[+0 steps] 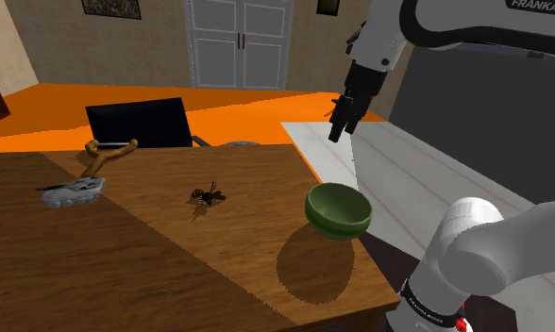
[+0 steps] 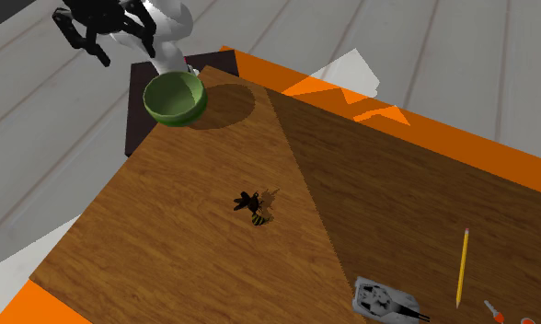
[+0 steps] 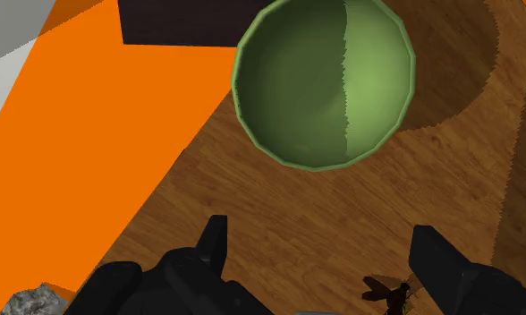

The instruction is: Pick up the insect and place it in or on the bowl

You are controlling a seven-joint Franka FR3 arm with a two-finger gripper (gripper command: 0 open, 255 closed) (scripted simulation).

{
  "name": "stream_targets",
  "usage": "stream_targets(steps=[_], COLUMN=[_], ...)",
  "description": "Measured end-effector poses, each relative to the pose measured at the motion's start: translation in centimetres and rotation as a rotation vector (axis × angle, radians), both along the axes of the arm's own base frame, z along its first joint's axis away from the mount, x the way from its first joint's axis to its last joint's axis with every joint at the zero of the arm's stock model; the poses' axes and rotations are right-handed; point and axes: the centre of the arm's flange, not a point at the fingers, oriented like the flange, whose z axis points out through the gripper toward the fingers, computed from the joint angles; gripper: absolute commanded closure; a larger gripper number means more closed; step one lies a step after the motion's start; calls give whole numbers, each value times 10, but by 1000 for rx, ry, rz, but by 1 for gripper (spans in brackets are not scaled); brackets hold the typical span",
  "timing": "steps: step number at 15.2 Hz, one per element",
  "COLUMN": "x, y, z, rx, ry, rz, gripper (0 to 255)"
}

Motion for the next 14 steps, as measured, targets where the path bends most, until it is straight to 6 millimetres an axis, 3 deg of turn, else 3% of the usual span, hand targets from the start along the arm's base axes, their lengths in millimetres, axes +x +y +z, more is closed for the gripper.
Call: stream_targets(steps=[2, 11, 14], x=[4, 89, 122], y=[3, 63, 86], z=[-1, -46, -69], rx=[-3, -59, -78], ry=[0, 6, 8], rz=[3, 54, 72], gripper=[0, 0, 0])
